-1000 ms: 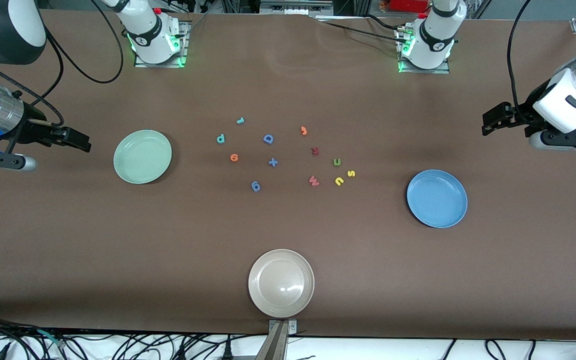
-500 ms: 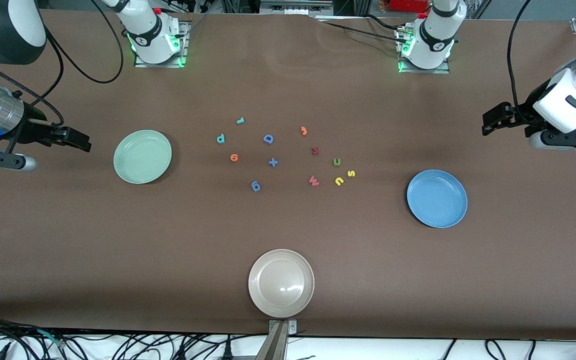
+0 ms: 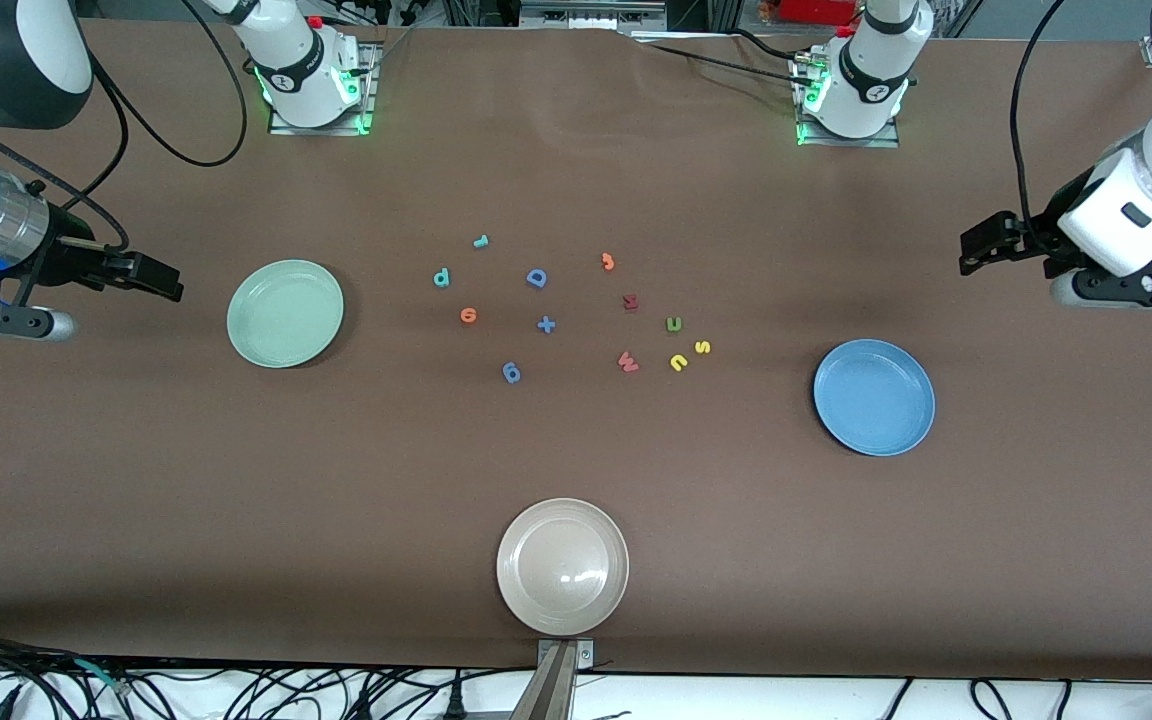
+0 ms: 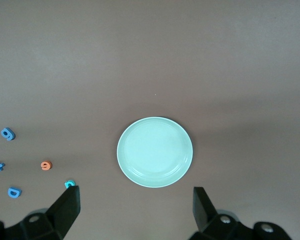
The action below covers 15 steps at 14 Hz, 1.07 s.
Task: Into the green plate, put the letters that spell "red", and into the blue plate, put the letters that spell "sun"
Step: 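Reach the left gripper to the yellow s while the right gripper reaches letters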
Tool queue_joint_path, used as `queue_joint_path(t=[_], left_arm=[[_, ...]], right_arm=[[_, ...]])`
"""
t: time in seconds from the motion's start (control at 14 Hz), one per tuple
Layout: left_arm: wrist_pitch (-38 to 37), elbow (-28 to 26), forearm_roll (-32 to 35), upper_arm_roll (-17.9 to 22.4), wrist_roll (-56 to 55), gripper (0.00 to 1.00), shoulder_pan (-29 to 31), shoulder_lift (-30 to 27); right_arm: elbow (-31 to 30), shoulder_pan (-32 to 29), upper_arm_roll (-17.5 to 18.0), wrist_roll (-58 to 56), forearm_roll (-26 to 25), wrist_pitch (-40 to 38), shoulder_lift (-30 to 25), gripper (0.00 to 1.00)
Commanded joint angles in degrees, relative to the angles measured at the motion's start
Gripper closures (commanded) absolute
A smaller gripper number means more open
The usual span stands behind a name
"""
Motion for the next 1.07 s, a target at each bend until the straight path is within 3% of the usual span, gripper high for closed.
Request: queue_joint_path(t=[0.0, 0.21, 0.5, 0.79, 1.0], left_arm=[[-0.05, 0.39, -1.05, -0.5, 1.18, 0.0, -0.62, 1.62], [2.48, 0.66, -1.14, -1.12, 0.56, 0.0, -3.07, 4.69], [11.53, 0.57, -1.4, -1.12, 0.21, 0.0, -9.57, 12.24], [17.69, -0.48, -2.99, -1.03, -9.18, 0.0, -14.93, 18.4], [21.81, -5.21, -2.99, -1.03, -11.47, 0.0, -15.74, 19.56]], right_arm=[[0.65, -0.36, 0.42, 0.65, -0.42, -1.15, -0.14, 0.0], [0.74, -0.27, 0.51, 0.74, -0.42, -1.06, -0.14, 0.0], [0.65, -0.27, 0.51, 0.74, -0.5, -1.15, -0.14, 0.0], [0.74, -0.27, 0.51, 0.65, -0.59, -1.15, -0.05, 0.0], [0.57, -0.27, 0.42, 0.56, -0.59, -2.02, -0.22, 0.0]])
